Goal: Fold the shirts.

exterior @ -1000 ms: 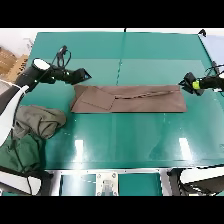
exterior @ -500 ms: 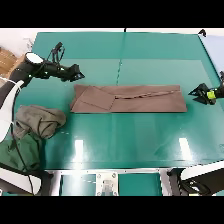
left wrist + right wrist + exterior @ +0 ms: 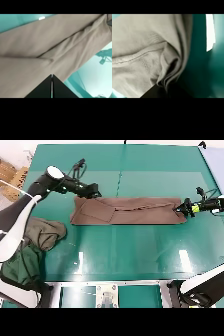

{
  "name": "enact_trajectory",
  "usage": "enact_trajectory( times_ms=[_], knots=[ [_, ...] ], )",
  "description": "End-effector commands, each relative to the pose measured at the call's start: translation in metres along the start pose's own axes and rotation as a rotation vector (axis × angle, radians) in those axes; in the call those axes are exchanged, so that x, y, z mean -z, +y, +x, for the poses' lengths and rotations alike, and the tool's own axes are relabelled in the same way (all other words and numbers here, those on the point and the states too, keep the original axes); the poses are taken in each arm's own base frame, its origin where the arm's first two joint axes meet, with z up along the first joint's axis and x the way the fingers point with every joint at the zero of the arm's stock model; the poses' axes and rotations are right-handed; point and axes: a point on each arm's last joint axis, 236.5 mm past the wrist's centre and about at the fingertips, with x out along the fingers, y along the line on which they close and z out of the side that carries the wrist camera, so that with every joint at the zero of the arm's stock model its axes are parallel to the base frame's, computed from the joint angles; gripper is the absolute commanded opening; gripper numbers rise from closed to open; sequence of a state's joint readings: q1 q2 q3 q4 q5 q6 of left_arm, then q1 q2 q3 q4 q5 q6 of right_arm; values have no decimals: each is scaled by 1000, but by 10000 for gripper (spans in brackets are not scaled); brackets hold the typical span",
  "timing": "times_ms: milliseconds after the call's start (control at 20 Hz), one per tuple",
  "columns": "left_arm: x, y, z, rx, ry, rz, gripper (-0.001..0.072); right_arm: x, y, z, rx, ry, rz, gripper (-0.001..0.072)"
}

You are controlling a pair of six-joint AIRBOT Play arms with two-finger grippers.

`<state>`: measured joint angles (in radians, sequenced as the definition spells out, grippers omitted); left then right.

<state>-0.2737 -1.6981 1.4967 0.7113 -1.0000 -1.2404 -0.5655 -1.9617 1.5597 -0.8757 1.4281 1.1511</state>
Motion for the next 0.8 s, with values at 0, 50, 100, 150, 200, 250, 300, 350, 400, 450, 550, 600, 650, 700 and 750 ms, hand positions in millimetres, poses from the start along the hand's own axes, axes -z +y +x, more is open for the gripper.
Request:
enact_trajectory(
  times_ms=[0, 50, 100, 150, 200, 250, 300, 350, 400, 450, 550, 600, 650, 700, 750],
  knots=[
    [5, -33, 37, -1, -30, 58, 23, 3, 52, -25, -59, 62, -74, 17],
    [10, -40, 51, 1, -26, 61, 23, 1, 68, -43, -50, 39, -100, 17],
    [18, -46, 68, 1, -19, 56, 22, 0, 86, -63, -38, 8, -131, 17],
    [26, -52, 83, 6, -8, 61, 22, 0, 104, -81, -24, -28, -163, 17],
    [35, -60, 102, 17, 16, 62, 22, 4, 124, -99, -13, -57, -203, 18],
    [42, -70, 120, 31, 37, 62, 22, 13, 145, -115, -3, -79, -243, 17],
    [46, -81, 137, 49, 50, 60, 22, 24, 164, -127, 2, -85, -279, 17],
    [49, -94, 154, 70, 60, 66, 22, 36, 183, -139, 12, -98, -322, 17],
    [53, -107, 172, 90, 72, 76, 23, 45, 198, -148, 19, -114, -361, 17],
    [57, -118, 188, 107, 83, 75, 22, 53, 212, -157, 28, -137, -397, 17],
    [68, -132, 218, 133, 108, 29, 22, 65, 231, -169, 37, -169, -445, 17],
    [73, -135, 230, 144, 122, 5, 22, 69, 238, -172, 36, -176, -460, 17],
    [77, -139, 238, 171, 133, -24, 23, 72, 243, -172, 29, -176, -471, 17],
    [78, -141, 243, 196, 135, -64, 22, 74, 245, -170, 22, -169, -476, 17],
    [78, -141, 243, 210, 135, -73, 23, 73, 245, -169, 21, -165, -477, 17]
  ],
)
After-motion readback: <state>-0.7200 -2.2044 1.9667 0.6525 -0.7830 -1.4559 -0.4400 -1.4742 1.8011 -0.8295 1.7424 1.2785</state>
